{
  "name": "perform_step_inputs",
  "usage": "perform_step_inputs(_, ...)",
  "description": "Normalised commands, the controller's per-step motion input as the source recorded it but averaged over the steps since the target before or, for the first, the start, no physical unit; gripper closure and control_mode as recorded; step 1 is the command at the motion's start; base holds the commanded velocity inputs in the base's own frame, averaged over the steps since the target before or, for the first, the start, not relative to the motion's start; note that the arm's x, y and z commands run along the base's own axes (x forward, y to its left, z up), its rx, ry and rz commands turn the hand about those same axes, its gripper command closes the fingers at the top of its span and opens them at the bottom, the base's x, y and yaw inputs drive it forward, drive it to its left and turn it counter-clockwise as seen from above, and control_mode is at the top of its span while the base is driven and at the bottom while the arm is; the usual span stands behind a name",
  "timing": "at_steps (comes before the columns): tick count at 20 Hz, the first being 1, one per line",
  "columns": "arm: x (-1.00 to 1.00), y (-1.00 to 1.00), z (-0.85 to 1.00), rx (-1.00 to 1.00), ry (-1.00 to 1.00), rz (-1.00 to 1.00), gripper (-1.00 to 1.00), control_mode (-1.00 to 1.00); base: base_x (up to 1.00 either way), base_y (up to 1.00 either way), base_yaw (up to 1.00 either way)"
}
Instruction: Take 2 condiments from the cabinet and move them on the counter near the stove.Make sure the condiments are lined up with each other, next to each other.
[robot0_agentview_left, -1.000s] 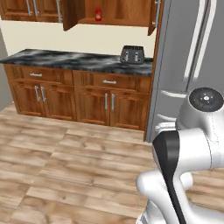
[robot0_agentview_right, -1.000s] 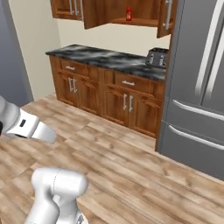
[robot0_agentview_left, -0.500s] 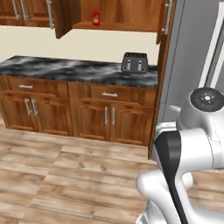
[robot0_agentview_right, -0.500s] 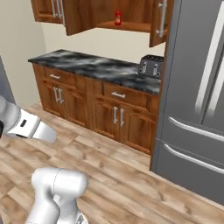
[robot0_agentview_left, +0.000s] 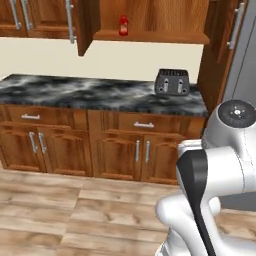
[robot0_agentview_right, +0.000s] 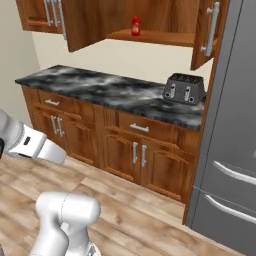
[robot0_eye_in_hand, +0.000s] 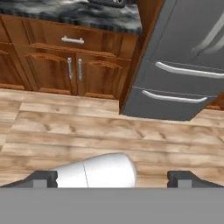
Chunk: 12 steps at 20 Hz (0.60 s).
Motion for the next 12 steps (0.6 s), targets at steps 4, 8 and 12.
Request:
perform_step_inputs(4,0.0,0.0,0.0,0.0,0.0,0.0,-1.0,1.0,1.0,0.45,-0.19)
perform_step_inputs(8,0.0,0.0,0.0,0.0,0.0,0.0,-1.0,1.0,1.0,0.2,-0.18)
perform_step_inputs(12,0.0,0.0,0.0,0.0,0.0,0.0,-1.0,1.0,1.0,-0.09,-0.16)
